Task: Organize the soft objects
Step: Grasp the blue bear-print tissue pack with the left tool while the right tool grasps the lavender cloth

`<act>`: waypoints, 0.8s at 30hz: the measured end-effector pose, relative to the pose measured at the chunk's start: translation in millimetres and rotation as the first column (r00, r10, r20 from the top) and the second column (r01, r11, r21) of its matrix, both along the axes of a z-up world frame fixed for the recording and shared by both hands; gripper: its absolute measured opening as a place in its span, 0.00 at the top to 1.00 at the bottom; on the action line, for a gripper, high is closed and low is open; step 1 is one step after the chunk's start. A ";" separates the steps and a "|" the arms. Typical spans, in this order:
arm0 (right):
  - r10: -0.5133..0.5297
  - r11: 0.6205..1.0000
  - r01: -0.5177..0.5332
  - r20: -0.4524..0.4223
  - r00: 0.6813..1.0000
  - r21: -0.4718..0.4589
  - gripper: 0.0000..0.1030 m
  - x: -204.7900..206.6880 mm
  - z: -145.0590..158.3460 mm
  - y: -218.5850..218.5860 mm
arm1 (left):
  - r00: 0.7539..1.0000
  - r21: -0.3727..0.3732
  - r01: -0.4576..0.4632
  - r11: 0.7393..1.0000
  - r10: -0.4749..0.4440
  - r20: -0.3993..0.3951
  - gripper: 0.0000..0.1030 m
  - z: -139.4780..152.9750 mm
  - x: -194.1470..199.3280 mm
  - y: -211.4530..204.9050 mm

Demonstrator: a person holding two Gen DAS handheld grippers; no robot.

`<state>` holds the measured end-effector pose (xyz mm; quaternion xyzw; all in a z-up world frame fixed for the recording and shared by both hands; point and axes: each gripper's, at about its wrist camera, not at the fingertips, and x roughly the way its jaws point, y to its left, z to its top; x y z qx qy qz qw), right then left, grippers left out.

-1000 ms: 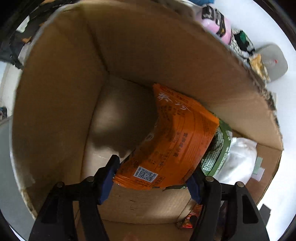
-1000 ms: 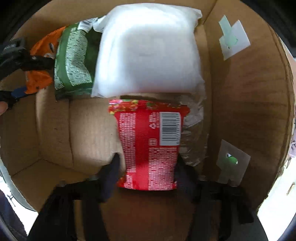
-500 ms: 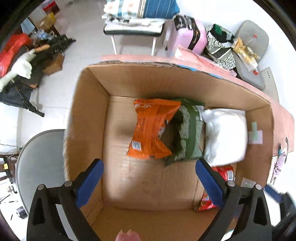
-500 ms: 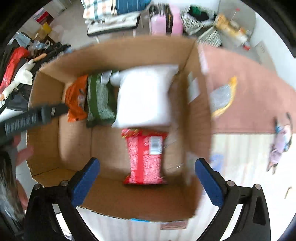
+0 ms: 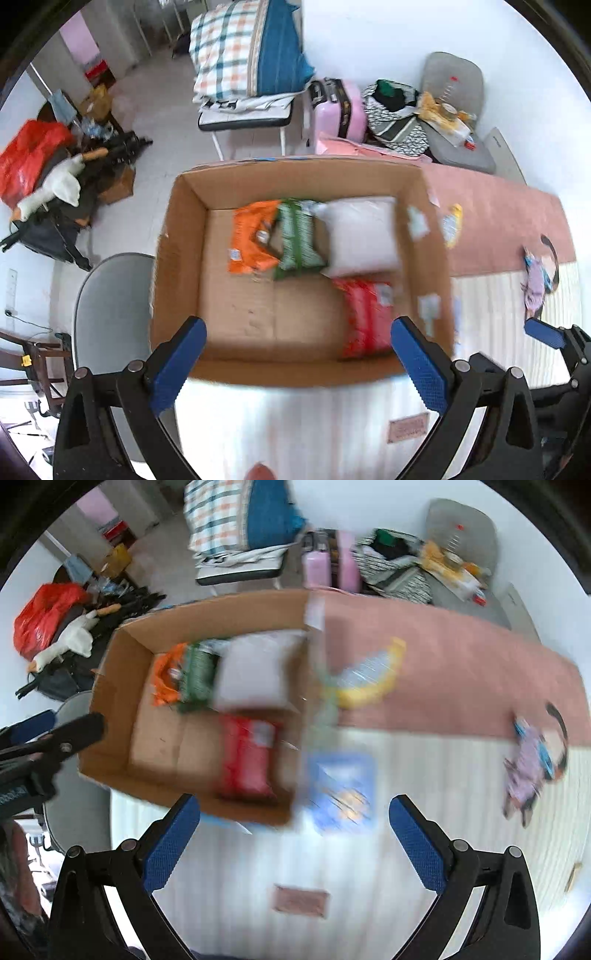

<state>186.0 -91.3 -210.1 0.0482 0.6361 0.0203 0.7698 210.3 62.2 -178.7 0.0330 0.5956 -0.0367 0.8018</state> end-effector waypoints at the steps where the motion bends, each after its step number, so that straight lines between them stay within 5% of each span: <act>1: -0.015 1.000 0.015 -0.006 1.000 -0.012 0.00 -10.6 -2.1 -16.7 | 1.000 -0.006 -0.005 1.000 0.005 0.001 0.01 0.7 -9.1 -10.0; 5: -0.078 0.997 0.076 -0.057 0.995 -0.034 0.00 -43.1 -16.4 -92.8 | 0.999 -0.009 -0.001 1.000 0.001 -0.036 0.01 -17.2 -44.7 -69.1; 11: -0.179 0.984 0.176 -0.108 0.978 -0.040 0.00 -73.4 -53.4 -191.4 | 0.984 0.045 0.017 0.999 -0.009 -0.179 0.01 -88.0 -54.2 -157.1; 18: -0.186 0.981 0.171 -0.183 0.965 -0.093 0.00 -82.1 -101.2 -261.7 | 0.935 0.091 -0.161 0.983 0.182 -0.306 0.01 -169.6 -32.0 -203.1; 24: -0.113 0.987 0.085 -0.220 0.969 -0.134 0.00 -70.6 -121.1 -288.6 | 0.895 0.091 -0.328 0.940 0.341 -0.289 0.01 -203.5 -11.6 -197.0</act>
